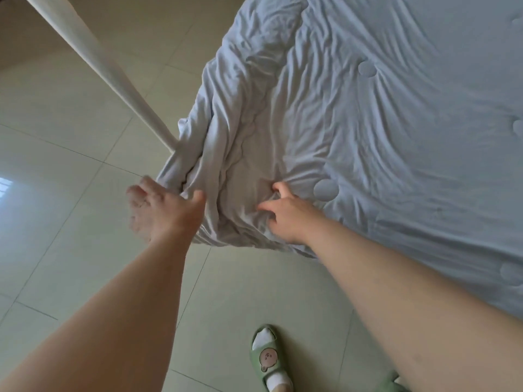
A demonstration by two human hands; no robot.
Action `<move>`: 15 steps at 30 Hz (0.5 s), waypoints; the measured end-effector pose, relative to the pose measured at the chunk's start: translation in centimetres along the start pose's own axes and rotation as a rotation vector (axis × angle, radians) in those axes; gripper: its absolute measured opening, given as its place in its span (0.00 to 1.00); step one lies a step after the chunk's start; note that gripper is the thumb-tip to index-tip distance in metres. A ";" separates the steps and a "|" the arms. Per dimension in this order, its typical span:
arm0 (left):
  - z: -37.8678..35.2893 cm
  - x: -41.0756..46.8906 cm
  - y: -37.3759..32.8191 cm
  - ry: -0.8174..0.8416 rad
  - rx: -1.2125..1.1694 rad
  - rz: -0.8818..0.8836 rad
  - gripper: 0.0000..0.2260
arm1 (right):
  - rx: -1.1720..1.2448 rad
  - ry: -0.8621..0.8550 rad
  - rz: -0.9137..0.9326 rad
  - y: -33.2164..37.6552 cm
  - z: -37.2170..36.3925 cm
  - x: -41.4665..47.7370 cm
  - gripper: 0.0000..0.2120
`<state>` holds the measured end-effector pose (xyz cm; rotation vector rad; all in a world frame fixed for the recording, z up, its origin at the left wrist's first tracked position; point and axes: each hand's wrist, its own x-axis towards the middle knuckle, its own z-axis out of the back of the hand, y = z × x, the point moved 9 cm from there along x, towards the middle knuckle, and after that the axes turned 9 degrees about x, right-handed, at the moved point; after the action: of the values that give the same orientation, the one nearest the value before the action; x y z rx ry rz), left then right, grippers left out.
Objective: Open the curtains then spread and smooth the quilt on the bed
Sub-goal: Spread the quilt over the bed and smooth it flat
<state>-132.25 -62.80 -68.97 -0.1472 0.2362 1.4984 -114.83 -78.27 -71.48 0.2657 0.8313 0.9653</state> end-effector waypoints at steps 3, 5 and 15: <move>-1.6 -0.7 -3.6 0.037 -0.186 -0.131 0.25 | 0.126 -0.233 -0.059 -1.7 2.1 0.0 0.22; -2.5 0.2 -4.3 0.108 -0.277 -0.105 0.16 | 0.114 -0.275 -0.149 -3.8 2.5 0.1 0.24; -4.2 -0.2 -4.9 0.241 -0.117 -0.222 0.17 | 0.407 -0.133 -0.153 -6.9 0.8 -0.6 0.29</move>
<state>-127.70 -64.39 -73.21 -0.4353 0.3147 1.2722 -110.18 -82.52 -74.36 0.6008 0.9071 0.6223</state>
